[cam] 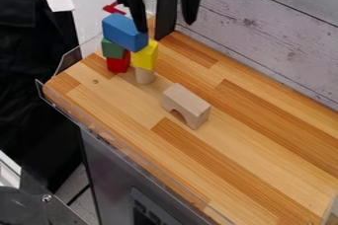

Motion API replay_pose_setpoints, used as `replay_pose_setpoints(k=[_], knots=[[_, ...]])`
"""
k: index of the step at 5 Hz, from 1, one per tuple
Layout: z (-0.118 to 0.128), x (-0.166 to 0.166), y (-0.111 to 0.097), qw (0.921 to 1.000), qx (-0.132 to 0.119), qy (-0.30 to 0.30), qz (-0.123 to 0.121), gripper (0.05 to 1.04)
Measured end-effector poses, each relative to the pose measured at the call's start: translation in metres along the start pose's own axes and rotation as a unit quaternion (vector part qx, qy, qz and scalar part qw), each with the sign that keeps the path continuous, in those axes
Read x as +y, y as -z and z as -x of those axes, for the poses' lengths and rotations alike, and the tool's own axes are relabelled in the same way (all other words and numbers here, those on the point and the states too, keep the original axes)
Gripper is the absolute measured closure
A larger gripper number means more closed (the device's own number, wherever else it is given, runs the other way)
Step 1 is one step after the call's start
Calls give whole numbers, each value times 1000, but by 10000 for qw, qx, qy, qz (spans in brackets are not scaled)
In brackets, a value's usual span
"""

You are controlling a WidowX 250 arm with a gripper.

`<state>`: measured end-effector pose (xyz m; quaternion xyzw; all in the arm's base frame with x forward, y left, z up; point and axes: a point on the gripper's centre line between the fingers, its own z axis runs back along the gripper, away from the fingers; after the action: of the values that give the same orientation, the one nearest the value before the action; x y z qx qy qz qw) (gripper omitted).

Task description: Pick and put the blue rectangle and put it on the white arch

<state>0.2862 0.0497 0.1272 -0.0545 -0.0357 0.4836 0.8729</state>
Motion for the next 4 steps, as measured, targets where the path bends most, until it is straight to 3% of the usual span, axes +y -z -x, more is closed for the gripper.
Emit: replay_pose_setpoints(k=[1, 4], knots=[[-1, 15, -3, 9957, -159, -906, -110, 83], [-25, 31, 1, 9832, -217, -1783, 321, 83]])
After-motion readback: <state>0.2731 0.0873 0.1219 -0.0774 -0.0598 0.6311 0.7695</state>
